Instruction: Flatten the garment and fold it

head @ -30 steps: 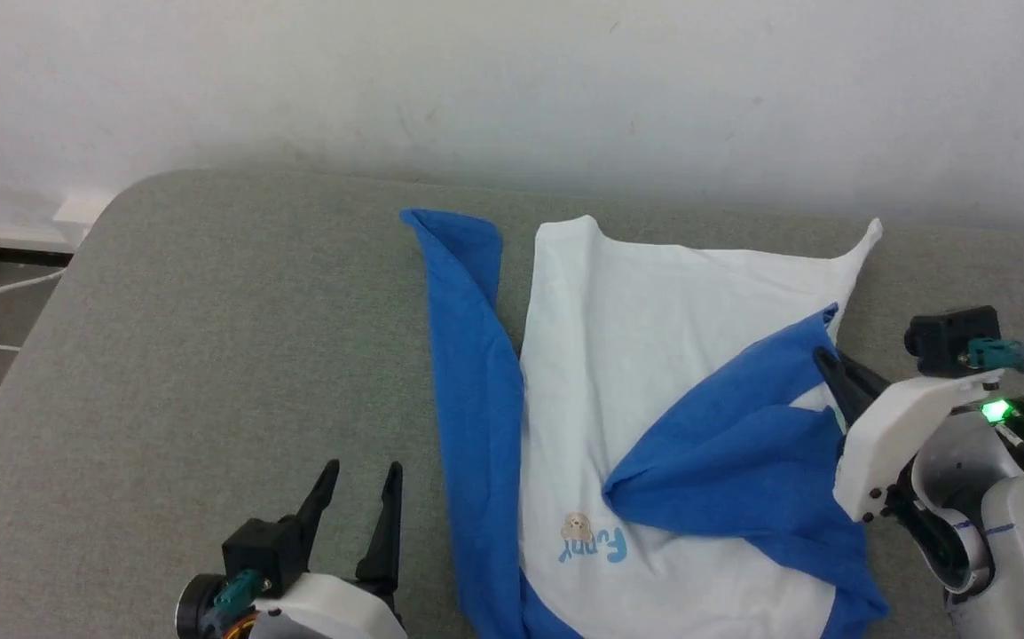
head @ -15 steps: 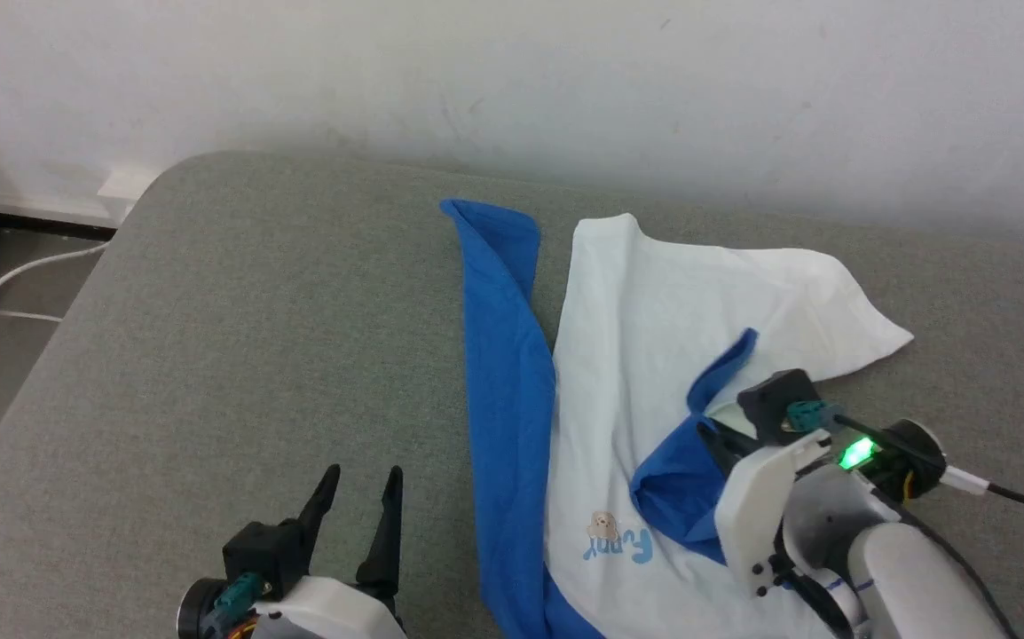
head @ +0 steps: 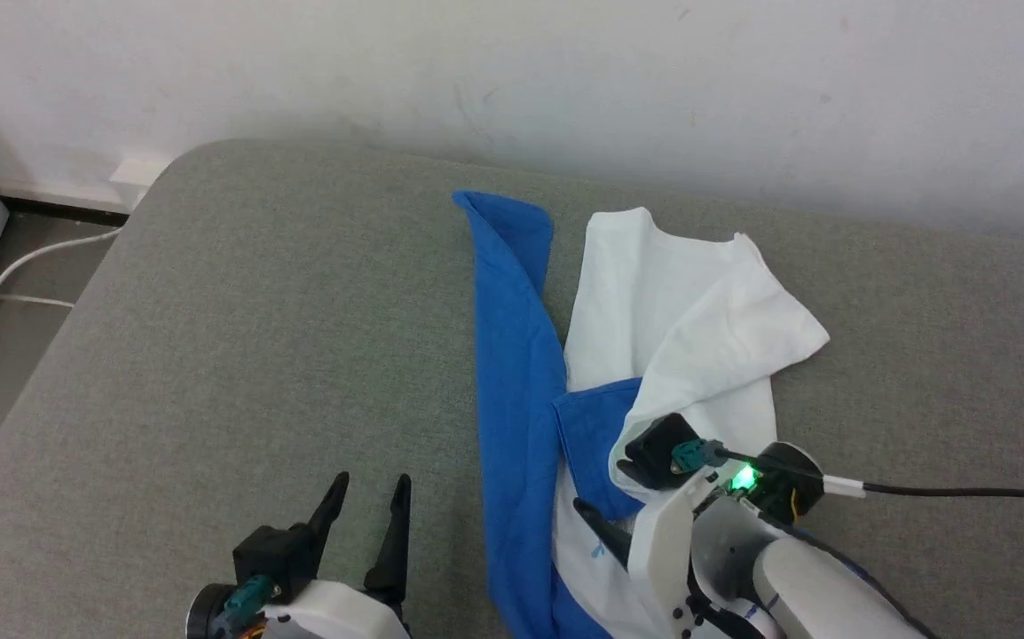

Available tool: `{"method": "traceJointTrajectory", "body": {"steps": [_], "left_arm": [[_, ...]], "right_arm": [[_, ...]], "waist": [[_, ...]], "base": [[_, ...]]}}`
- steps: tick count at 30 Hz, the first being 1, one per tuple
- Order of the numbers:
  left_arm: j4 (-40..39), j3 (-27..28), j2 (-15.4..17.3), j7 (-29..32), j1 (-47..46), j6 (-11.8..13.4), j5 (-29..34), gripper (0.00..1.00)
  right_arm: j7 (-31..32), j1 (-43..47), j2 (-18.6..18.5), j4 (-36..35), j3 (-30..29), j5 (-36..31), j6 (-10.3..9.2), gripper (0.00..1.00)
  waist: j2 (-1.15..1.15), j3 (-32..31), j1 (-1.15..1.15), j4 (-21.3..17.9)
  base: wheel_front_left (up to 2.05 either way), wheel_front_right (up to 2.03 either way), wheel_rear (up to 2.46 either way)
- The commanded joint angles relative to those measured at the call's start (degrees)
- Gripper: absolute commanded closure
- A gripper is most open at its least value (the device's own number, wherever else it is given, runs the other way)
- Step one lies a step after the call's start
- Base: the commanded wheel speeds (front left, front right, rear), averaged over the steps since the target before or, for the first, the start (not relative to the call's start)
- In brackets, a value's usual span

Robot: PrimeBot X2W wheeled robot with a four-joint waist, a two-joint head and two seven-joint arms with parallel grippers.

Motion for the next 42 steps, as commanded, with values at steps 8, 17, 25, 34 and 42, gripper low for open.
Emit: {"method": "traceJointTrajectory", "body": {"steps": [8,17,25,34,42], "left_arm": [[-0.9,0.9,0.0,-0.3,-0.4,0.1,-0.3,0.0],[-7.1,3.3,-0.3,-0.3,0.0,0.2,-0.6,0.0],[-12.5,5.2,-0.8,-0.3,0.6,0.0,0.5,0.0],[-16.5,5.9,-1.1,-0.3,1.1,-0.1,1.8,0.0],[-16.1,3.6,-1.2,-0.3,-1.6,-0.7,2.3,0.0]], "right_arm": [[-5.1,-1.7,-3.9,-0.7,-5.3,3.7,-0.12,0.0],[-14.7,2.6,-4.9,-5.5,-23.1,0.9,-0.12,0.0],[-20.8,10.6,-0.9,-10.6,-34.5,-1.9,-0.12,0.0],[-18.9,14.9,3.5,-13.3,-38.2,-2.5,-0.12,0.0],[-5.1,3.6,0.2,-9.7,-34.8,-2.7,-0.12,0.0]], "waist": [[0.0,-1.0,0.0,-2.0],[0.0,-2.1,0.0,-5.5],[0.0,-1.4,0.0,-8.0],[0.0,0.4,0.0,-9.4],[0.0,6.8,0.0,-6.9]], "base": [[0.0,0.0,0.0],[0.0,0.0,0.0],[0.0,0.0,0.0],[0.0,0.0,0.0],[0.0,0.0,0.0]]}}
